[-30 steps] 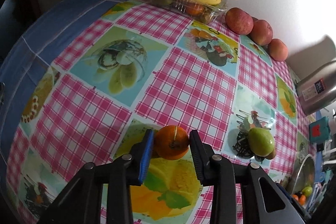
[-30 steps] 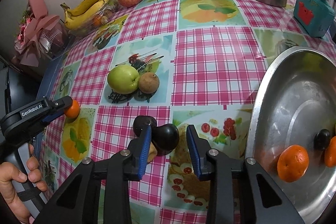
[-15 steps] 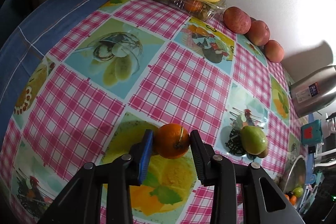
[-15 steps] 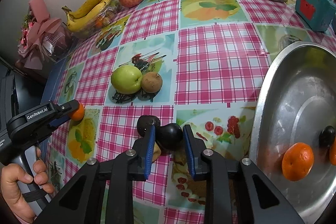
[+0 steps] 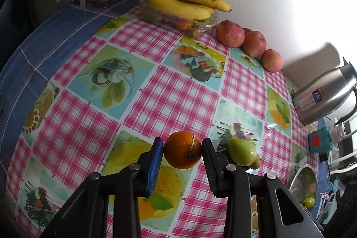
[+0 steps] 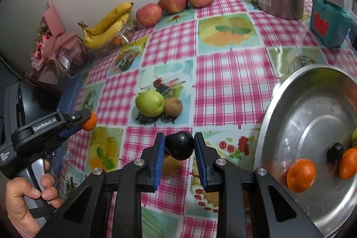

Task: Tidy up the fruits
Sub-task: 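Carry the orange with the left tool over the bowl while the right tool carries the plum there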

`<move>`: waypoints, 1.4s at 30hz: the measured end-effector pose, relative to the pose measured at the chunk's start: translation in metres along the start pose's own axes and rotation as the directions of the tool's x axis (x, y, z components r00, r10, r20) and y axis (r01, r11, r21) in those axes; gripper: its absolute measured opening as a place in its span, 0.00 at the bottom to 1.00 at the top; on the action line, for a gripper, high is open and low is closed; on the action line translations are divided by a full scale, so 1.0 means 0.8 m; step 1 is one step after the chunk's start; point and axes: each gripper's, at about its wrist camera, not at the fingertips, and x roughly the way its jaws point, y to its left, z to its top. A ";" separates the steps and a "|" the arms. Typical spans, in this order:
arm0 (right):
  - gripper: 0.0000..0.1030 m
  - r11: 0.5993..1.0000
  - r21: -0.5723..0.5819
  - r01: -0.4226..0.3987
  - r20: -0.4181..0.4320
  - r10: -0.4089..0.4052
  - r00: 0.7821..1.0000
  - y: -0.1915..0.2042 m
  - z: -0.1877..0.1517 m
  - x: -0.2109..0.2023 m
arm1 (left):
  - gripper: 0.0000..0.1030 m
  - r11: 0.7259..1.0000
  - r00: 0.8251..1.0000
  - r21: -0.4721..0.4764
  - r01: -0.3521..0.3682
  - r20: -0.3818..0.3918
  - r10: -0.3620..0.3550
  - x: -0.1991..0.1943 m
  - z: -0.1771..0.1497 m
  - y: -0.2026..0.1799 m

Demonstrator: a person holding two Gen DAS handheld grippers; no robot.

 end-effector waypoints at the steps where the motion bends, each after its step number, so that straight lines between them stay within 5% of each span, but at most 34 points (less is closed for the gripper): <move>1: 0.27 1.000 -0.002 -0.002 0.005 0.002 1.000 0.000 0.001 -0.003 | 0.37 1.000 1.000 0.004 0.000 0.004 0.000 -0.002 0.000 -0.003; 18: 0.27 0.999 0.034 -0.013 0.035 0.012 0.999 -0.029 0.004 -0.026 | 0.37 0.998 1.000 0.069 0.000 0.012 0.000 -0.014 -0.012 -0.050; 42: 0.27 0.970 0.241 0.039 0.121 -0.069 0.990 -0.156 0.003 -0.084 | 0.37 0.966 0.997 0.246 0.074 -0.050 -0.064 -0.006 -0.068 -0.172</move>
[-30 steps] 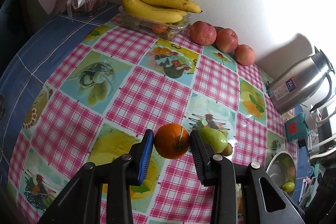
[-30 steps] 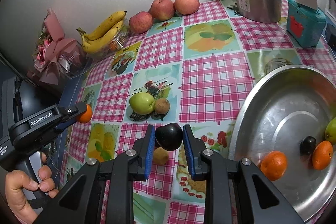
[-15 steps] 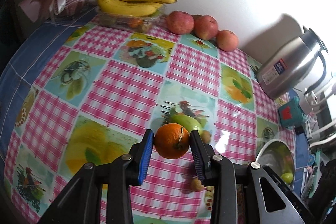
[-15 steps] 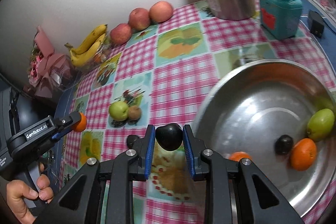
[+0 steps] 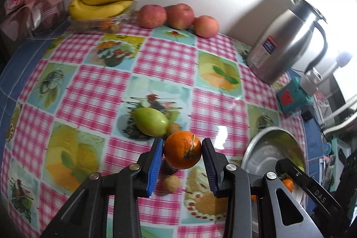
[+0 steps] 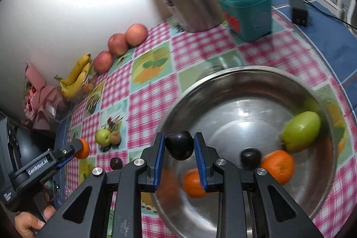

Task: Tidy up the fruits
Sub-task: 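Carry the orange with the left tool over the bowl while the right tool carries the plum there, then open the left tool to drop the orange while the right tool releases the plum into the bowl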

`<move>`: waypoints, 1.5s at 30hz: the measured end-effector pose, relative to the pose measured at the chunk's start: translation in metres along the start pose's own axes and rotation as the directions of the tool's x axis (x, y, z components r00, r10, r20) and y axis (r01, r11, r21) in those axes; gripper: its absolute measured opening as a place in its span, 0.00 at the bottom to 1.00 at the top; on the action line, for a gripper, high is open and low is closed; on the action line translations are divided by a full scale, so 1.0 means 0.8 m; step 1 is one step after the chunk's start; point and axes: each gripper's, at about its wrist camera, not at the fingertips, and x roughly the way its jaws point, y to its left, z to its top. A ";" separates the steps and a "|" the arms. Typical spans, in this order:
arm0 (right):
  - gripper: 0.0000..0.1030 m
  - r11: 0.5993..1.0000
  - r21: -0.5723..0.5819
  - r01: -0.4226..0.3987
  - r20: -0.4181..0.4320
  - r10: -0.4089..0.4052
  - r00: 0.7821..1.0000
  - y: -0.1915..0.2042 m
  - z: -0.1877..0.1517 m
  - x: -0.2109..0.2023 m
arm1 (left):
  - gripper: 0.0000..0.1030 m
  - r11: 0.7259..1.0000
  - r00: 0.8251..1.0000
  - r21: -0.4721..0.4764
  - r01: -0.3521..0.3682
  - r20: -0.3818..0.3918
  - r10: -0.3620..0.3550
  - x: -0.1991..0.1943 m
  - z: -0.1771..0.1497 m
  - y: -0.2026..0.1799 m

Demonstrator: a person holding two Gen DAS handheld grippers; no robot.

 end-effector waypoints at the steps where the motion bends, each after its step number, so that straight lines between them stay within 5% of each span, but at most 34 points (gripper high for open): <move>1: 0.27 1.000 0.005 0.010 0.005 -0.010 1.000 -0.005 0.001 -0.002 | 0.37 1.000 1.000 0.014 0.009 -0.005 -0.009 0.001 -0.002 -0.008; 24: 0.27 0.987 0.124 0.104 0.055 -0.112 0.992 -0.082 0.009 -0.030 | 0.37 0.955 0.996 0.287 0.080 0.014 -0.087 0.004 -0.041 -0.129; 45: 0.27 0.950 -0.090 0.298 0.128 -0.285 0.950 -0.047 0.005 -0.025 | 0.37 0.922 0.992 0.373 0.108 0.016 -0.123 0.021 -0.058 -0.154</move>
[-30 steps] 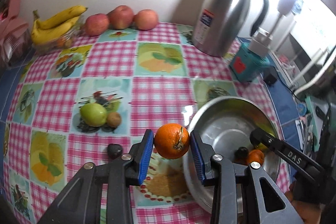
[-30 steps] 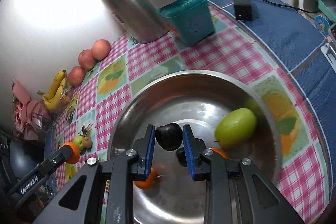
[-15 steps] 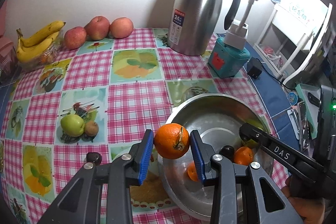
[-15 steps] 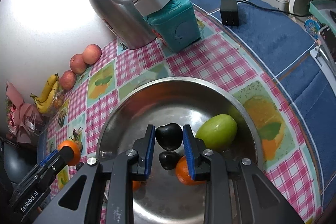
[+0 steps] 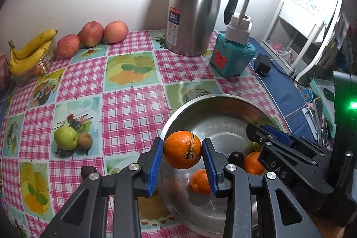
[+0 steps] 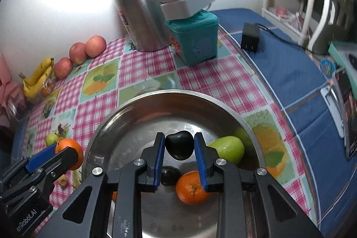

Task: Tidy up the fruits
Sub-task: 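Open the left tool to drop the orange while the right tool releases the plum into the bowl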

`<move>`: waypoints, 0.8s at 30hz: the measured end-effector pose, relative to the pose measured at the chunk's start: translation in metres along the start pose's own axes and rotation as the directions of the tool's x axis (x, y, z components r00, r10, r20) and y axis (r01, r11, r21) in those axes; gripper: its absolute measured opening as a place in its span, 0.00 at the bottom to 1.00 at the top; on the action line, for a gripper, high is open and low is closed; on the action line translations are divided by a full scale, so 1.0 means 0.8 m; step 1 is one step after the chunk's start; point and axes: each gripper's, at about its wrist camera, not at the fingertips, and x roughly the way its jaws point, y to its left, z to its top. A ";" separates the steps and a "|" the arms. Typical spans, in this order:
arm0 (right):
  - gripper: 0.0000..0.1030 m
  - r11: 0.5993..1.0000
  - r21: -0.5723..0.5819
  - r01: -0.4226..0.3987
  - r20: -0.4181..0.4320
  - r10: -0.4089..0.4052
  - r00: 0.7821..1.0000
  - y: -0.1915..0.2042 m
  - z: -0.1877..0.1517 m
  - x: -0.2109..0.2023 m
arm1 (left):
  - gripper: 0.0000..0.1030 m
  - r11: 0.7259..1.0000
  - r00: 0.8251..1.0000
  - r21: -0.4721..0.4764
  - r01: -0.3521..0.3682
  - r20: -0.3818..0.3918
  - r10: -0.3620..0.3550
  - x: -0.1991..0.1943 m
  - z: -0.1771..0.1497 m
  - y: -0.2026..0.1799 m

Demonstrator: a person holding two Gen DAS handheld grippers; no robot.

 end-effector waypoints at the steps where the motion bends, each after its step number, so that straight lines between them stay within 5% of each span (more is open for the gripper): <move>1: 0.27 1.000 -0.013 0.010 0.002 -0.010 1.000 0.003 0.000 0.001 | 0.37 1.000 1.000 0.006 -0.001 0.000 0.001 0.001 -0.001 -0.001; 24: 0.27 0.995 -0.074 0.066 0.019 -0.065 0.998 0.010 -0.011 0.027 | 0.37 0.998 0.999 0.059 -0.029 -0.034 0.032 0.031 -0.013 -0.005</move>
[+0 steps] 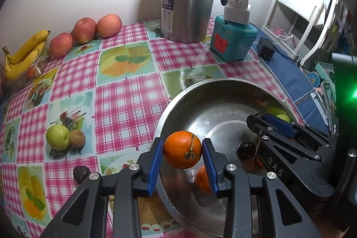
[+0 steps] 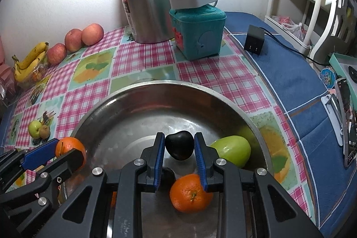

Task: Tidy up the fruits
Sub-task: 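Open the left tool to drop the orange while the right tool releases the plum into the bowl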

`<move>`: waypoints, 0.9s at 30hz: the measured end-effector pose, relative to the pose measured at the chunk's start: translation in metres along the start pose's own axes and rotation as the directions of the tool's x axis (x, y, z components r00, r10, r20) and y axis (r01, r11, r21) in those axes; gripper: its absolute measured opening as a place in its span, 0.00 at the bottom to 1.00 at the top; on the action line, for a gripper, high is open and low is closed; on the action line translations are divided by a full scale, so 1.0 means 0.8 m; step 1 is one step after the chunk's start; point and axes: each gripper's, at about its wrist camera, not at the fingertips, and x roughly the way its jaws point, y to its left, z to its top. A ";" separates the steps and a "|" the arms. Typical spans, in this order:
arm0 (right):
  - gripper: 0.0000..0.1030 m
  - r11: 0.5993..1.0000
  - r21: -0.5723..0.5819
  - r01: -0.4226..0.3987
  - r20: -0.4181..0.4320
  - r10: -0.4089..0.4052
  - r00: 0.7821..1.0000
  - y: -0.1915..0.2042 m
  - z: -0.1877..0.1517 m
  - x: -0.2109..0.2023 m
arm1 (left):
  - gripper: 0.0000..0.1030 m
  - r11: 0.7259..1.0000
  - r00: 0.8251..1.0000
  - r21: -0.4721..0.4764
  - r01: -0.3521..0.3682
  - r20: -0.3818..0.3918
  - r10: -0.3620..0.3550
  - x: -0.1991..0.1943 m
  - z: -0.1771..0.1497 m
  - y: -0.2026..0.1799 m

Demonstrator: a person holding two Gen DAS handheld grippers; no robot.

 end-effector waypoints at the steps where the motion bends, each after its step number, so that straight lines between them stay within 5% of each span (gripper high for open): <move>1: 0.27 1.000 0.001 0.000 -0.002 0.000 1.000 0.000 0.000 0.001 | 0.38 1.000 1.000 0.000 0.000 -0.001 0.000 0.000 0.000 0.000; 11: 0.27 1.000 0.015 -0.002 0.005 0.002 1.000 -0.003 0.003 -0.003 | 0.38 1.000 1.000 0.006 -0.003 -0.001 0.003 0.000 0.001 -0.001; 15: 0.28 1.000 0.019 0.003 0.007 -0.004 1.000 -0.003 0.004 -0.004 | 0.49 1.000 1.000 0.003 0.002 -0.005 -0.002 0.001 0.001 -0.001; 19: 0.45 0.999 0.033 0.002 0.023 -0.003 1.000 -0.006 0.004 -0.007 | 0.54 1.000 1.000 0.010 0.001 0.010 -0.001 -0.004 0.002 -0.003; 27: 0.46 0.998 0.061 -0.014 0.033 0.012 0.999 -0.009 0.009 -0.014 | 0.55 0.999 1.000 -0.041 -0.017 0.012 0.018 -0.011 0.007 0.009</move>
